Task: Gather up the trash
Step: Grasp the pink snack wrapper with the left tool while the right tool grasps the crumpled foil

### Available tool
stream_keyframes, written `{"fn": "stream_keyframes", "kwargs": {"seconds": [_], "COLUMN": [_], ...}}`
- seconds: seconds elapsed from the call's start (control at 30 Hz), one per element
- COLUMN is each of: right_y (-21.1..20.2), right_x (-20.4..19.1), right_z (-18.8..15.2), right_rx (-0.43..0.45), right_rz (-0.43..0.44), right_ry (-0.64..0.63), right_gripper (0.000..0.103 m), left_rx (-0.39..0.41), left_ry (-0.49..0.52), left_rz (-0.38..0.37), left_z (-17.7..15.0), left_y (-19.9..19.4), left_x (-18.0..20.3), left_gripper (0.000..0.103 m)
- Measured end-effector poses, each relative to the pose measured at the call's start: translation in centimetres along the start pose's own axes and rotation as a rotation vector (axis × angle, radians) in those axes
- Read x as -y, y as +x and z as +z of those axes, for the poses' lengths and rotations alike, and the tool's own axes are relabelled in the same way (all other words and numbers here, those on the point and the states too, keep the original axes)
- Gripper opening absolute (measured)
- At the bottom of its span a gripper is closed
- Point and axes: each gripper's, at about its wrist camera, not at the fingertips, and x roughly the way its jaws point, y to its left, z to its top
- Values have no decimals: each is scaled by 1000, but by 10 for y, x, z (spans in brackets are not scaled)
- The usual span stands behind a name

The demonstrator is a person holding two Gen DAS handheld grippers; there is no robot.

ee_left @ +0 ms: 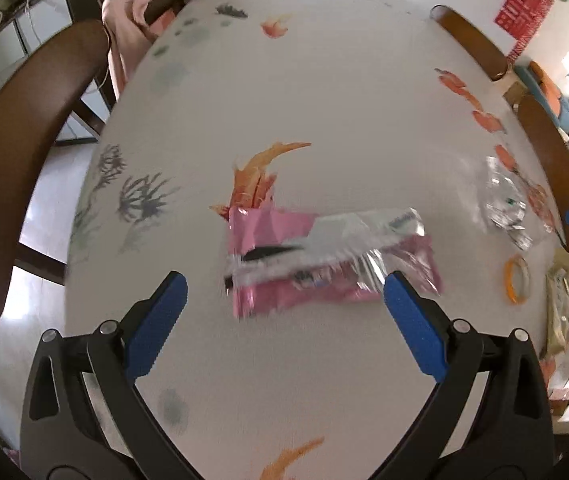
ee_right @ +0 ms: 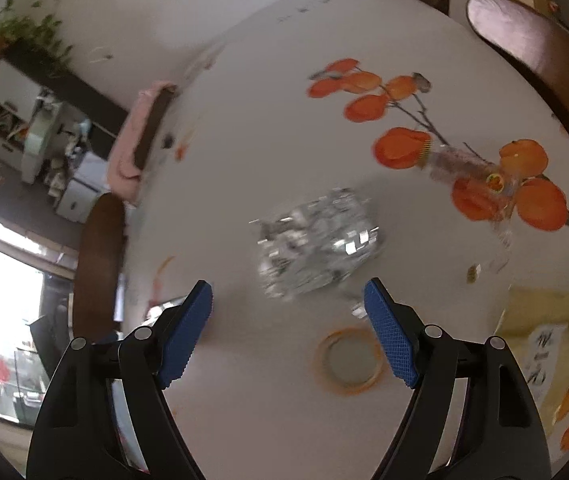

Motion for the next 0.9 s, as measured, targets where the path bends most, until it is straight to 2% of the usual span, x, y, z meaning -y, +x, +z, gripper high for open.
{"fn": "stream_keyframes", "kwargs": {"seconds": [0.17,0.43,0.5,0.53,0.63,0.7,0.83,0.9], "right_y": [35,73,81,85,91,94,92,87], "right_x": [23,16,13,11,0,-3,1,3], "right_z": [19,38,38,36,30,27,27,27], "right_rx": [-64,-97,-103,-111,-115,-120,-119,-109], "right_rz": [-22,-74,-89,-90,-116,-131,-92,-74], "right_ry": [16,-59,-98,-120,-209,-235,-190,-175], "right_gripper": [78,78,77,75,49,31,24,23], "left_rx": [-35,-35,-35,-30,-23,-10,1,15], "left_ry": [-47,-31,-28,-26,-8,20,48,58], "left_rz": [5,18,22,22,29,45,46,48], "left_z": [10,16,16,15,15,14,13,12], "left_y": [27,42,45,45,46,45,43,39], "left_x": [-4,10,15,17,24,30,36,38], "left_gripper": [96,96,94,89,75,69,51,47]}}
